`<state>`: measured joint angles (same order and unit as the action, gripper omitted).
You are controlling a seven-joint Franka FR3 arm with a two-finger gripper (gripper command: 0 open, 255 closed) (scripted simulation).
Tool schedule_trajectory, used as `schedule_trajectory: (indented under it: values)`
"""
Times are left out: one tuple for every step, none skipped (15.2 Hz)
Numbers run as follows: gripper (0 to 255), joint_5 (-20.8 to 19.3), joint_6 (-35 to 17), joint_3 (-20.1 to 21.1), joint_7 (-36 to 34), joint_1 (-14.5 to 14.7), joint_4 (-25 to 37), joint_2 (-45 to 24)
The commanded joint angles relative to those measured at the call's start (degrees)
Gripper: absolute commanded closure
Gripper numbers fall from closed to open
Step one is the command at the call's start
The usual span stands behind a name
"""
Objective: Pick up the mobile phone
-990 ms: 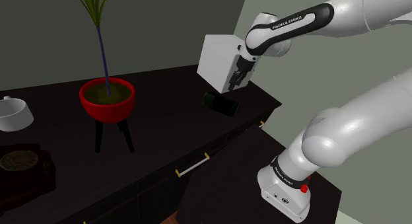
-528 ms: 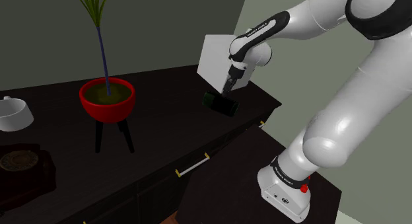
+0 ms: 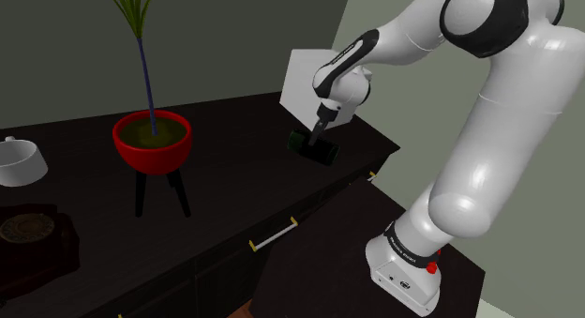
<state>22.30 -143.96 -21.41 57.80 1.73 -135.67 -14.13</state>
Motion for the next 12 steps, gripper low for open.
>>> schedule_trajectory:
  values:
    - [0, 1.5, -1.3, 0.6, 1.3, -0.4, 0.0, -1.5]
    - [0, 1.9, -1.6, 0.8, 1.6, -0.6, 0.1, -2.0]
    - [0, 1.9, -1.6, 0.8, 1.6, -0.6, 0.1, -2.0]
    - [255, 1.9, -1.6, 0.8, 1.6, -0.6, 0.0, -1.9]
    - [255, 1.9, -1.7, 0.8, 1.7, -0.6, 0.0, -2.0]
    - [255, 1.9, -1.6, 0.8, 1.7, -0.6, 0.0, -2.0]
    - [255, 1.9, -1.7, 0.8, 1.7, -0.6, 0.0, -2.0]
    - [255, 1.9, -1.7, 0.8, 1.7, -0.6, 0.0, -2.0]
    - [255, 1.9, -1.7, 0.8, 1.7, -0.6, 0.0, -2.0]
    - [255, 2.0, -1.7, 0.8, 1.7, -0.6, 0.0, -2.0]
    - [255, 2.0, -1.7, 0.8, 1.7, -0.6, 0.0, -2.0]
    - [255, 2.0, -1.7, 0.8, 1.7, -0.6, 0.0, -2.0]
